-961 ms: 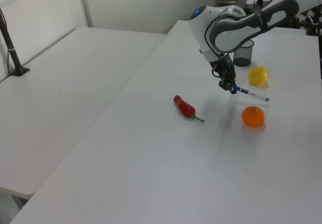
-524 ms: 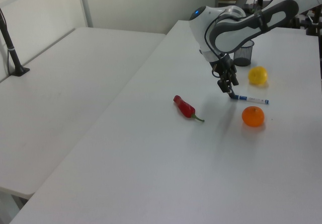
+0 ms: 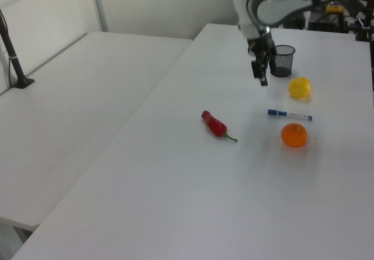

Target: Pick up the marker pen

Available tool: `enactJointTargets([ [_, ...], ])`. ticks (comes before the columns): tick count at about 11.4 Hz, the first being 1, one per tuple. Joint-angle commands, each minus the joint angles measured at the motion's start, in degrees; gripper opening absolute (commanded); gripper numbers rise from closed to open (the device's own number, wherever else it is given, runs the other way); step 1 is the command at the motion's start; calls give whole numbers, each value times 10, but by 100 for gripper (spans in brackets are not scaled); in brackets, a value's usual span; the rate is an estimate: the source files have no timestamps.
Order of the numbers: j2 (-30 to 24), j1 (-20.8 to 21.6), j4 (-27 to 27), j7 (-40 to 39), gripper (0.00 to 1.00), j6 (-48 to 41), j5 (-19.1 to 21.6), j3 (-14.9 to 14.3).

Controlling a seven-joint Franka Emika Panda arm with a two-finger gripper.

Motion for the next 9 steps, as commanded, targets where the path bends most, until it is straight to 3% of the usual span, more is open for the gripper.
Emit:
enactJointTargets([
  [1, -96, -38, -44, -28, 100, 12, 61, 2],
  [6, -208, -47, -129, -32, 100, 51, 57, -14],
  [9, -243, -10, -155, -32, 100, 59, 57, -65],
])
